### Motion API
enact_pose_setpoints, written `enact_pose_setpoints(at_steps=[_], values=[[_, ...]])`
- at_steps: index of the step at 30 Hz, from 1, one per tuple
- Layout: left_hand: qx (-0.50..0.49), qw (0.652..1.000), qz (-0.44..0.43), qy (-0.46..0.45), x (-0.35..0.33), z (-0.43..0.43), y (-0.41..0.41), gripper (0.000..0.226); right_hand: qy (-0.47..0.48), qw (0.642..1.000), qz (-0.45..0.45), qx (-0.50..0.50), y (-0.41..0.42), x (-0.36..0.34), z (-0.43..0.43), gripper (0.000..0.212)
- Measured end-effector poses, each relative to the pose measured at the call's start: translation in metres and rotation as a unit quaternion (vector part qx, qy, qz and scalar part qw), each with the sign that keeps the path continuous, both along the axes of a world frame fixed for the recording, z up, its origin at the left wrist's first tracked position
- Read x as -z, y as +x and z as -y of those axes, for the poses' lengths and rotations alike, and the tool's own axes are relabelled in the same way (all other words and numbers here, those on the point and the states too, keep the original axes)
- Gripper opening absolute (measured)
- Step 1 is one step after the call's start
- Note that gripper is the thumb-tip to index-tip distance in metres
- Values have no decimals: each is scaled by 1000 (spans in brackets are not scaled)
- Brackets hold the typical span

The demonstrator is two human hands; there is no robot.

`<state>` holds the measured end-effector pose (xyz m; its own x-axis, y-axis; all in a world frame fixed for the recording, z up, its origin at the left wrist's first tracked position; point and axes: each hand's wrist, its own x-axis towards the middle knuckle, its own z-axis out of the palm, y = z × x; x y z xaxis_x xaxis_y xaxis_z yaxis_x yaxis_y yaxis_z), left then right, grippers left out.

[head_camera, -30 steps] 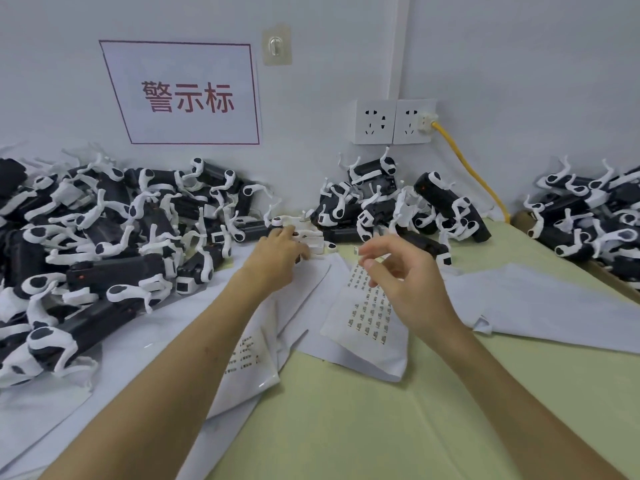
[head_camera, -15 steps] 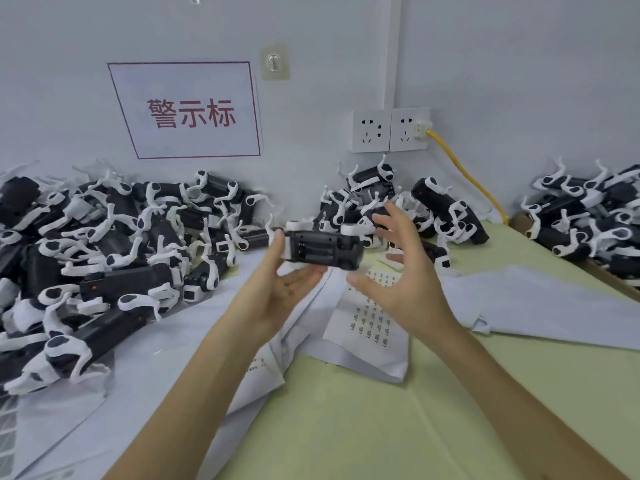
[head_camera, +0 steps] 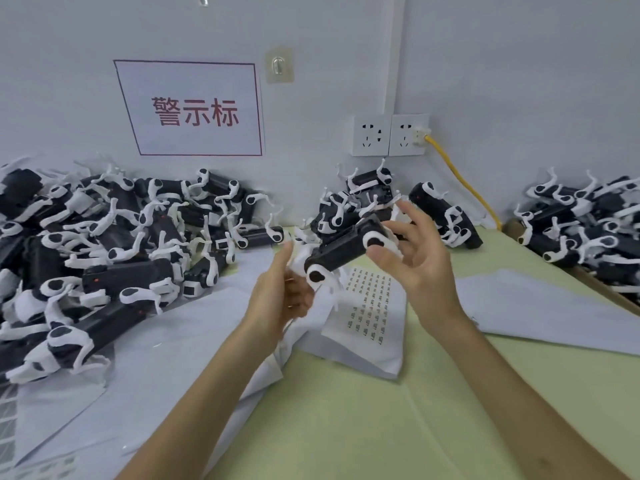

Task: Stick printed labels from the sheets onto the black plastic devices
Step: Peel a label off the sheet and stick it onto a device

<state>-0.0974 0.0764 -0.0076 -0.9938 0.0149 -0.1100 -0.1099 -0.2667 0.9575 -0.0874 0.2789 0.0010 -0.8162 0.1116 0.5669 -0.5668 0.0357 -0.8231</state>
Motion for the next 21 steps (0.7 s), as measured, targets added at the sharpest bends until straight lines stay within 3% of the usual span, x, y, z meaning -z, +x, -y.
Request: enact_pose_setpoints(at_steps=[4,9,11,15,17,21], values=[[-68,991,-110,-45,2,2,0,37,-77,993,66,-66,0,-5,-5,82],[114,967,-182,-135,3,-5,10,51,-75,981,118,-137,-1,-2,0,78],[180,956,-190,-131,4,-8,14,40,-64,983,114,-128,0,0,2,78],[170,968,-164,-82,10,-15,14,16,5,995,72,-64,1,-1,3,73],[145,978,-142,-46,13,-18,12,21,40,999,31,-3,1,0,5,62],[80,990,-115,-1,16,-22,12,45,-1,998,-25,52,-1,0,1,19]])
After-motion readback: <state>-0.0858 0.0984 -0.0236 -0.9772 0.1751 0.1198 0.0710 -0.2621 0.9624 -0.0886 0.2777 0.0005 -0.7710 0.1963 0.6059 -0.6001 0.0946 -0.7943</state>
